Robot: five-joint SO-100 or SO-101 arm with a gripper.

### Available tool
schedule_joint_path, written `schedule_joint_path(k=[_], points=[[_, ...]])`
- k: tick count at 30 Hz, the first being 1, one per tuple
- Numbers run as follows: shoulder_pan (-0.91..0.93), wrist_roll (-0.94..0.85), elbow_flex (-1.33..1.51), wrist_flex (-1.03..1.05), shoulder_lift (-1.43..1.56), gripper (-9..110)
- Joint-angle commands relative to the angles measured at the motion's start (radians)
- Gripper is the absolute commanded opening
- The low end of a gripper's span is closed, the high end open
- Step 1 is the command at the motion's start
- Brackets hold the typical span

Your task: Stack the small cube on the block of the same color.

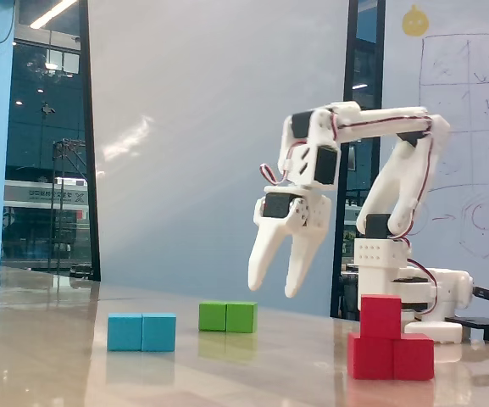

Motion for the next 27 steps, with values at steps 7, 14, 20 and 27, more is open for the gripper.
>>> schedule_joint_path(k=[7, 14, 20, 27], points=[[-0.011, 0.002, 0.334, -0.235, 0.405, 0], [-0.009, 0.006, 0.469, -0.17, 0.62, 0], [-0.011, 0.15, 0.505, -0.11, 0.758, 0], [-0.003, 0.232, 0.595, -0.067, 0.933, 0]])
